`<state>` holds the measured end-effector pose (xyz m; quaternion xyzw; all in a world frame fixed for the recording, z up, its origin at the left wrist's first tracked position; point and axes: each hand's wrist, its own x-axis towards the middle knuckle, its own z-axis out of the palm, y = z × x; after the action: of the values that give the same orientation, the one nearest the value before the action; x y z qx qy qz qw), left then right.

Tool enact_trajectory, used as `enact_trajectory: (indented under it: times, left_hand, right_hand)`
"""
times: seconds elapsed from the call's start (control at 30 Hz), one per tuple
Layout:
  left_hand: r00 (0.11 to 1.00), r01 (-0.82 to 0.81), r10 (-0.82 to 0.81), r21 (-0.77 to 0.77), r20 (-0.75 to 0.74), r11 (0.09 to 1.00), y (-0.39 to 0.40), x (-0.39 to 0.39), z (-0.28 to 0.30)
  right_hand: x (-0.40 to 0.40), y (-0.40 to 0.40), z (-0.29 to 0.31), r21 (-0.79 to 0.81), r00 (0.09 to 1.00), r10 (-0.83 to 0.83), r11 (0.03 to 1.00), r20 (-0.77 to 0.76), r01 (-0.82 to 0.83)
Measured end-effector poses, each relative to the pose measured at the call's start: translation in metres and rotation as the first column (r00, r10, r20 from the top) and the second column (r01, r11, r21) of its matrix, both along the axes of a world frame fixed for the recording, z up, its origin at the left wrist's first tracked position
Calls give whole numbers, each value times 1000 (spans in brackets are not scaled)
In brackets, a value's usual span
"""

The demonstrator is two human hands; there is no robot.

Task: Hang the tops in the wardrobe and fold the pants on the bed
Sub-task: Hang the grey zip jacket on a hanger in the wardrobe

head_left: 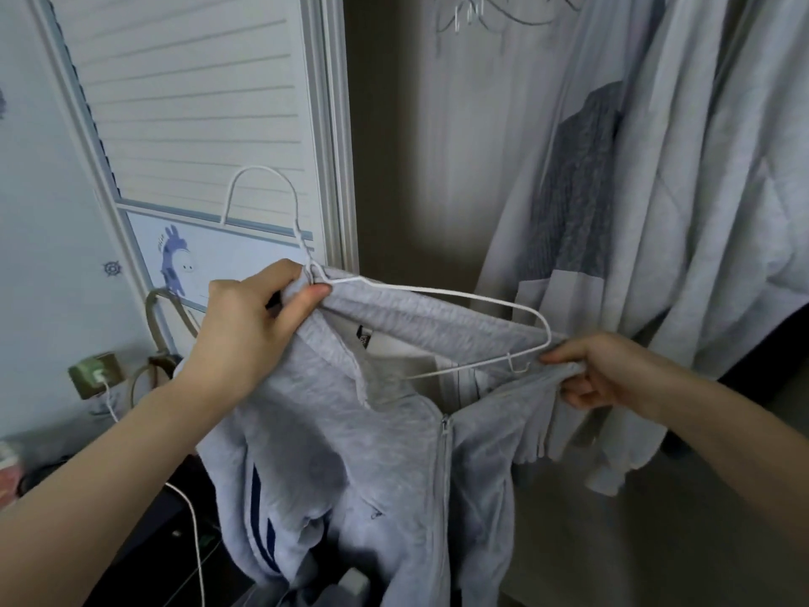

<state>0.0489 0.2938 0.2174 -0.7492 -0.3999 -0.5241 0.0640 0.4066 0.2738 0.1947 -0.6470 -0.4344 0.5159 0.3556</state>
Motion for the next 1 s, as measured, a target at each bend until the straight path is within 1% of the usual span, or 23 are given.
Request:
enact_trajectory:
  times: [0.03,0.07,0.17,0.23,0.3,0.37,0.4,0.47,0.53,0.57,0.6,0.63,0.67,0.7,0.73,0.77,0.8,0.83,0.87,0.9,0.93,0.97,1.0]
  left_hand:
    - [1000,9,-8,32,-29,999,-1,0,2]
    - [1000,19,-18,19,-23,1000,-1,0,4]
    - [997,64,-61,-87,36,994,2,-2,6]
    - [997,83,-83,-79,6,993,2,-4,4]
    - [995,48,-50,-18,-88,999,1,-6,3]
    - [966,-24,45,84,-254,996,0,-4,1]
    - [940,-51,85,111,-330,993,-1,-1,-1]
    - [900,-97,128,96,-416,991,-3,8,-6]
    - [897,-156,149,19,-417,988,-3,22,-10]
    - [910,-165,146,-18,-388,986,-3,31,-10]
    - [933,-155,131,-47,-335,987,-2,39,-8]
    - [958,-132,105,-87,-266,987,0,46,-5]
    - [979,-97,70,-138,-191,986,2,49,0]
    - [993,-52,31,-185,-114,981,4,49,4]
    - [999,-5,-3,-212,-40,977,6,46,9]
    - [999,38,-31,-223,37,974,8,40,12]
    - [991,83,-57,-225,117,971,10,32,15]
    - [977,126,-81,-228,198,965,11,25,17]
    - [957,166,-99,-232,274,958,12,17,19]
    - [936,205,-118,-239,332,949,12,12,20]
    - [917,242,-138,-246,374,938,13,9,21]
    - [901,277,-158,-255,404,926,14,7,22]
    - [889,306,-176,-263,422,915,14,6,24]
  right_hand:
    - [1,2,4,25,1000,-9,1000,24,8]
    - [2,4,7,44,999,-18,999,42,17]
    - [2,9,21,110,991,-82,991,104,70]
    - [2,10,30,138,984,-109,986,141,89]
    - [1,9,37,153,975,-132,983,181,105]
    - [2,6,44,190,960,-191,970,204,152]
    - [1,4,49,227,954,-225,958,199,178]
    - [-7,0,61,339,948,-276,917,157,210]
    - [-29,-8,75,465,965,-253,864,72,192]
    - [-45,-12,78,537,976,-207,832,72,137]
    - [-61,-18,78,615,982,-143,788,121,39]
    - [-78,-24,78,680,972,-71,726,224,-104]
    - [-90,-29,76,705,928,-4,652,372,-279]
    - [-98,-34,75,666,845,60,586,531,-461]
    - [-99,-36,73,595,740,93,532,666,-602]
    - [-93,-37,74,545,659,79,493,748,-678]
    - [-80,-34,74,557,635,25,455,772,-695]
    - [-66,-31,74,602,636,-73,423,768,-678]
    - [-55,-26,73,625,613,-180,411,769,-664]
    - [-47,-22,69,606,559,-249,449,790,-657]
    - [-41,-19,64,560,508,-254,514,823,-650]
    - [-39,-16,58,507,490,-200,572,848,-645]
    - [-43,-15,52,480,498,-150,598,854,-642]
